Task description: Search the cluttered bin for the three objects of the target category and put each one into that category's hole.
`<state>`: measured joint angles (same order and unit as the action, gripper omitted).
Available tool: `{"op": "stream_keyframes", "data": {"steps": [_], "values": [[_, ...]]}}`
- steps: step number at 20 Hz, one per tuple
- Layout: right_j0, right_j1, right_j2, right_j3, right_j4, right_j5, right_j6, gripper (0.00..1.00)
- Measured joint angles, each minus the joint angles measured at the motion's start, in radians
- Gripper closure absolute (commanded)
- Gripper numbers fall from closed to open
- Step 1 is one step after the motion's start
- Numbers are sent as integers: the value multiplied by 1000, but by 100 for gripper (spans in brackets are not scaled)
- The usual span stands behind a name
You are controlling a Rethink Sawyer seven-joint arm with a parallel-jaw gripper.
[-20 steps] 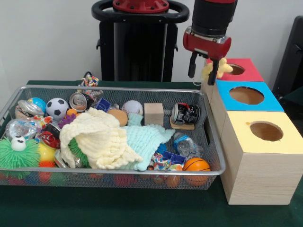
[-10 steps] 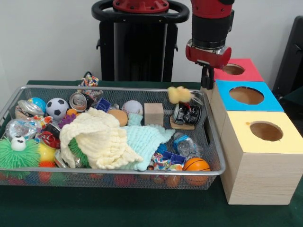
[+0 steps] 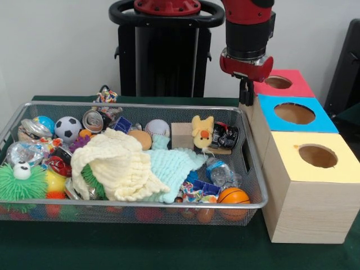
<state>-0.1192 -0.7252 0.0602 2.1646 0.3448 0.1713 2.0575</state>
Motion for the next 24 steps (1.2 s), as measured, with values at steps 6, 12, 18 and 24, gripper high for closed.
{"op": "stream_keyframes", "data": {"steps": [6, 12, 18, 24], "values": [[8, 1, -8, -2, 0, 0, 0, 100], [146, 13, -137, -36, -33, 1, 0, 0], [215, 42, -249, -75, -134, -14, 0, 0], [239, 127, -352, -155, -281, -166, 0, 0]]}}
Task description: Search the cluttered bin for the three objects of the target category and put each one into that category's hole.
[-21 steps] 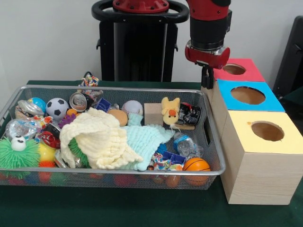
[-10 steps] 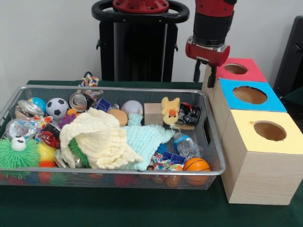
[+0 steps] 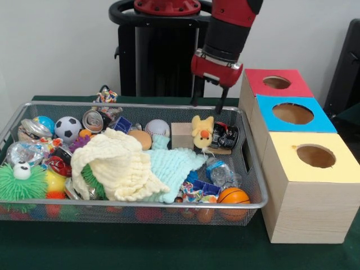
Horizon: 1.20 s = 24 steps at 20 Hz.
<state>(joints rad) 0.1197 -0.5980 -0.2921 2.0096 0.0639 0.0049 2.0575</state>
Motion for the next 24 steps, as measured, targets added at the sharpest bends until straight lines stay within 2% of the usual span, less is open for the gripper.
{"op": "stream_keyframes", "data": {"steps": [6, 10, 15, 24], "values": [[4, 75, -63, -63, -59, -178, 0, 0], [3, 101, -68, -85, -73, -232, 0, 0], [4, 123, -68, -90, -74, -244, 0, 0], [-5, 119, -43, -80, -74, -244, 0, 0]]}}
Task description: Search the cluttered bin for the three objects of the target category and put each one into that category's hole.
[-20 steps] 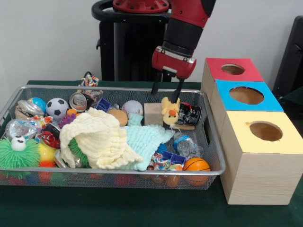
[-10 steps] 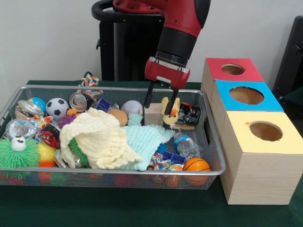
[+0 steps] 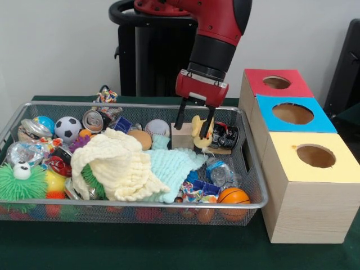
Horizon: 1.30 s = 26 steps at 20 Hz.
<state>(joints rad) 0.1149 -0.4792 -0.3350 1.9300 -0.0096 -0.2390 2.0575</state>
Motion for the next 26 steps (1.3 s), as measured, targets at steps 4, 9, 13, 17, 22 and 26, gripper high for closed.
{"op": "stream_keyframes", "data": {"steps": [4, 9, 13, 17, 22, 26], "values": [[-21, -12, 33, 22, 0, 4, 0, 0], [-58, -30, 81, 54, 0, 13, 0, 0], [-85, -39, 115, 78, 0, 22, 0, 0], [-118, -38, 155, 101, 1, 38, 0, 0], [-152, -35, 192, 124, 7, 66, 0, 0], [-168, -32, 203, 125, 23, 68, 0, 0]]}}
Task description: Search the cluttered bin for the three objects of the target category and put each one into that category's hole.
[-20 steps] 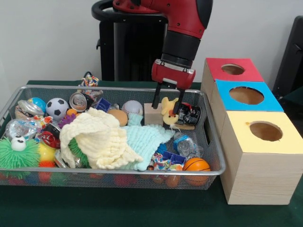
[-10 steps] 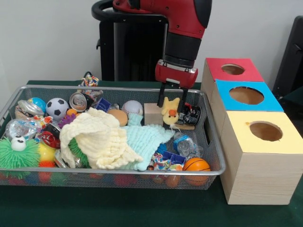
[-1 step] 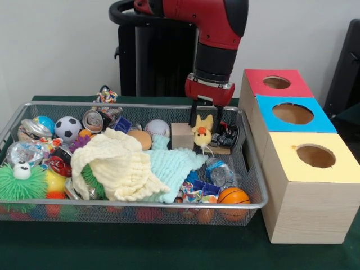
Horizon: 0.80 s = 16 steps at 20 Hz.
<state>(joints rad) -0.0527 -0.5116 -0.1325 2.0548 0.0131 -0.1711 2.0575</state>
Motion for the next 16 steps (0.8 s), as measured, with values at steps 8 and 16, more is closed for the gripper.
{"op": "stream_keyframes", "data": {"steps": [8, 16], "values": [[-1, 1, 1, 0, 13, 2, 0, 100], [0, 9, -3, 0, 34, 11, 0, 100]]}}
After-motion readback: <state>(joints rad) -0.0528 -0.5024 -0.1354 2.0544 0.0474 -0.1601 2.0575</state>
